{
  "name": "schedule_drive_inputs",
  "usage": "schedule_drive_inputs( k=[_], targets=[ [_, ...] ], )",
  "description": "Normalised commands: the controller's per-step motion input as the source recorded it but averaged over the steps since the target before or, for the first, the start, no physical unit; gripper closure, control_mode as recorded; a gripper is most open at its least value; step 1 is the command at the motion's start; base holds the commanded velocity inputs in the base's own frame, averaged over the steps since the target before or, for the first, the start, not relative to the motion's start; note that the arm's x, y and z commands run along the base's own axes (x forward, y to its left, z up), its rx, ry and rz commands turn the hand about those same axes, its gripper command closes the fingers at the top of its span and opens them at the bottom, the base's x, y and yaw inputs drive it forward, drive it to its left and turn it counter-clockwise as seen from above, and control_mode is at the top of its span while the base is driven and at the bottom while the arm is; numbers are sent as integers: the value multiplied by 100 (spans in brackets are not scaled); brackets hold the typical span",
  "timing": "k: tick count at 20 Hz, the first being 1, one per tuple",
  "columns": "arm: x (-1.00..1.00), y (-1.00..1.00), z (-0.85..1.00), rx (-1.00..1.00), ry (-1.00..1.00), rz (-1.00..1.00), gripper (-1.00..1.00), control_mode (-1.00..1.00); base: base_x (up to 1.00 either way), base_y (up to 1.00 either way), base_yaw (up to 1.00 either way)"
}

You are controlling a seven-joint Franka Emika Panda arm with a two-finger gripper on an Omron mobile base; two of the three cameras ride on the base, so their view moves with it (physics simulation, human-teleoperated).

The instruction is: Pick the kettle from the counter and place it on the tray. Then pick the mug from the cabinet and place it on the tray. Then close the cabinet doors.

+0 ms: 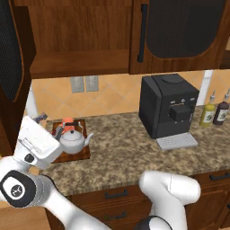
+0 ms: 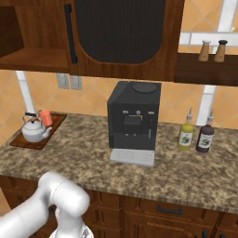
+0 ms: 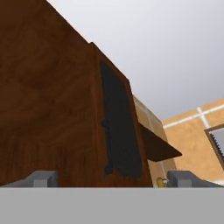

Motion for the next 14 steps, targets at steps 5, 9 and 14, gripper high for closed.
schedule_drive_inputs(
  k=[5,9,14],
  targets=[
    [24,63,-8,-3,0,-14,-100,-100,0,0,0],
    [36,70,-1,-1,0,-6,-100,-100,0,0,0],
    [38,65,-5,0,0,-1,-100,-100,0,0,0]
  ],
)
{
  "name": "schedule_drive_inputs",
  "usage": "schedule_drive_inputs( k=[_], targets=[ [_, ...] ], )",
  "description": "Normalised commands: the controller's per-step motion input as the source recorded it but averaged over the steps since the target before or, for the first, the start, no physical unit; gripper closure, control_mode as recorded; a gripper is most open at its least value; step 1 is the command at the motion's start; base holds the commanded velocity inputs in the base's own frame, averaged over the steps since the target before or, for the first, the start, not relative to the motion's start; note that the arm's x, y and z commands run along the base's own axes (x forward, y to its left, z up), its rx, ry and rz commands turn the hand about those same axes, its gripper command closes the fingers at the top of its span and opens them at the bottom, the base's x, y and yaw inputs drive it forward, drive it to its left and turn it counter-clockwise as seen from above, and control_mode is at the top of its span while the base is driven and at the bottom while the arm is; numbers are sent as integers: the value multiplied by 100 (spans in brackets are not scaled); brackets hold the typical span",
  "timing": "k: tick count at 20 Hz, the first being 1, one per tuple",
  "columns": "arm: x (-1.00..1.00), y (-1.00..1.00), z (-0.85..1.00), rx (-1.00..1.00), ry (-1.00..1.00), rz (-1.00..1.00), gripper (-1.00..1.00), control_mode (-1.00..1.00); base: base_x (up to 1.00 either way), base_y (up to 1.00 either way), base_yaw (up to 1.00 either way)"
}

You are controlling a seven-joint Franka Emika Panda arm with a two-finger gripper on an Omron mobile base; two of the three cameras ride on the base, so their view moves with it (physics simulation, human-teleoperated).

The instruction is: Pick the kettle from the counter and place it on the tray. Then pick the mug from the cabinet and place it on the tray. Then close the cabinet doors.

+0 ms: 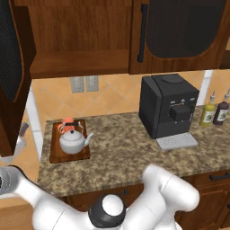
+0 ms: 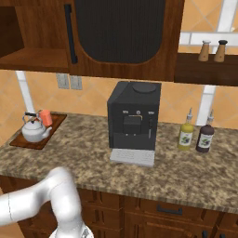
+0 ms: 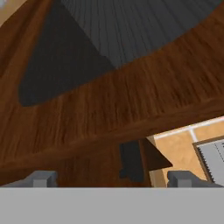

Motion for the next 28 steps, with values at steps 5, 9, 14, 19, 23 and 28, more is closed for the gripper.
schedule_drive_inputs(
  k=[5,9,14,19,23,28],
  targets=[
    [28,50,-5,0,0,0,-100,-100,0,0,0],
    [9,55,5,0,0,-1,-100,-100,0,0,0],
    [-11,29,30,0,1,-15,-100,-100,0,0,0],
    [-34,-30,60,8,17,-33,-100,-100,0,0,0],
    [-48,-92,37,30,10,-37,-100,-100,0,0,0],
    [-31,-100,51,37,16,-23,-100,-100,0,0,0]
  ],
)
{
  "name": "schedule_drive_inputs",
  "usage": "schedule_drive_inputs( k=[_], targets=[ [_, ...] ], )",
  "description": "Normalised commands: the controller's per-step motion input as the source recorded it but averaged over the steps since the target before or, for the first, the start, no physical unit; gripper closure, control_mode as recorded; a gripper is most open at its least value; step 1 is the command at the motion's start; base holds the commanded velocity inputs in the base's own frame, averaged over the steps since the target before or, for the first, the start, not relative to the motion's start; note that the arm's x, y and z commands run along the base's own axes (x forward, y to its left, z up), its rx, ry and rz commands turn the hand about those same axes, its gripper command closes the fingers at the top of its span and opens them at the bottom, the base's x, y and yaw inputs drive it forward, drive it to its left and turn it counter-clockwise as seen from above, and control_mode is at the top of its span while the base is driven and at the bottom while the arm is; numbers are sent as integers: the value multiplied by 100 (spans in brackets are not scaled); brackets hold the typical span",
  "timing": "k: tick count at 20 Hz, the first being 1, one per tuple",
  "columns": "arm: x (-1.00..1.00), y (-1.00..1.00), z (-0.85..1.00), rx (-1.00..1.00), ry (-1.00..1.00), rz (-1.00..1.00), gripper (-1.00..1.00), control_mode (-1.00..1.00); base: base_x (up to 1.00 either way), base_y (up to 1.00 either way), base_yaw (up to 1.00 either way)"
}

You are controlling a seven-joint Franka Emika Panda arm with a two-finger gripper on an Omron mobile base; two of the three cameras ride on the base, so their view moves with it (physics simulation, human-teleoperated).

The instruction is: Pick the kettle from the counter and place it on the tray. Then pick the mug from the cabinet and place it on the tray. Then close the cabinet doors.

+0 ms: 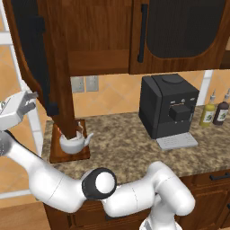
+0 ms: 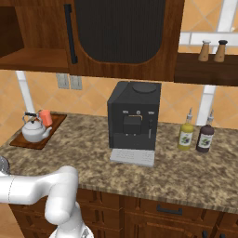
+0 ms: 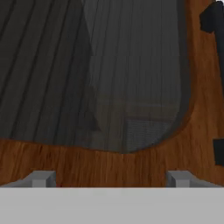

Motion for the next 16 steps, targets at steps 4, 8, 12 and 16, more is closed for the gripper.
schedule_drive_inputs(
  k=[4,8,12,16],
  targets=[
    [0,-100,51,30,11,-9,-100,-100,0,0,0],
    [8,-95,31,23,1,1,-100,-100,0,0,0],
    [26,-96,21,24,0,9,-100,-100,0,0,0],
    [40,-95,21,28,0,16,-100,-100,0,0,0]
  ],
)
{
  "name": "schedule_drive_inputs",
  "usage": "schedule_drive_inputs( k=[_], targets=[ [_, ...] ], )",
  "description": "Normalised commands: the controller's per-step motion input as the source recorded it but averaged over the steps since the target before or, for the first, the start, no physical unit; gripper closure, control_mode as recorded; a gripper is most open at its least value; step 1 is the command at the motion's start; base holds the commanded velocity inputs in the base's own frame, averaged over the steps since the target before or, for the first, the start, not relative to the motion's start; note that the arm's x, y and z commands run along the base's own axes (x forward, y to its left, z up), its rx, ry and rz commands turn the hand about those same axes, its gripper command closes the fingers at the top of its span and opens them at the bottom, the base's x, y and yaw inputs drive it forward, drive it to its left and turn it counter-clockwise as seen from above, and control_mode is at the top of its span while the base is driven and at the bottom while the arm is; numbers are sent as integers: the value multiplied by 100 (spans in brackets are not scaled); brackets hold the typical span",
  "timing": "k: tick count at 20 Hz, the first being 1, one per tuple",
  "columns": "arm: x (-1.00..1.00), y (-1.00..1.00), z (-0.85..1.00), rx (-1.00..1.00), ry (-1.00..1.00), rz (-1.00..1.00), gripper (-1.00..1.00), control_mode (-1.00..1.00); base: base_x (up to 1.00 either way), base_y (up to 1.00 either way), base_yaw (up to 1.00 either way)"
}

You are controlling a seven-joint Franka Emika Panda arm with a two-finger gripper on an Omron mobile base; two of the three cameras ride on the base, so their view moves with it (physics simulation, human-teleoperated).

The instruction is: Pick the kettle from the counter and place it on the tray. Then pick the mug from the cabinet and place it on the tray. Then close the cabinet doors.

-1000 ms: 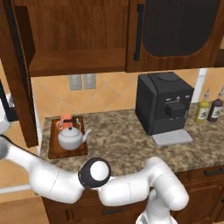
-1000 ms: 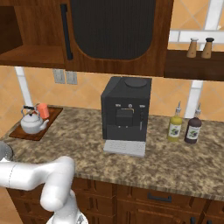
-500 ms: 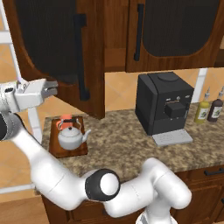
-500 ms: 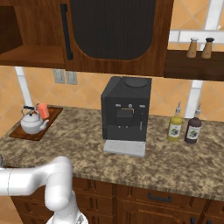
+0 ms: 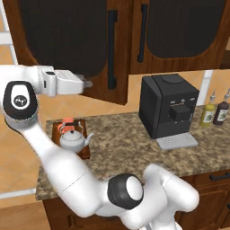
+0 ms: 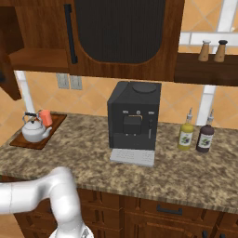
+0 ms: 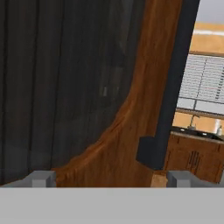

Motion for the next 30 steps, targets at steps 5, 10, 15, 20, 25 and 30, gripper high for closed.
schedule_drive_inputs(
  k=[5,10,15,20,25,30],
  targets=[
    [56,-87,19,32,0,25,-100,-100,0,0,0],
    [63,-70,13,32,-5,36,-100,-100,0,0,0],
    [64,-53,2,32,-15,48,-100,-100,0,0,0],
    [75,-46,-2,29,-27,47,-100,-100,0,0,0],
    [83,-36,-22,18,-40,36,-100,-100,0,0,0],
    [85,-11,-57,5,-45,19,-100,-100,0,0,0]
  ],
)
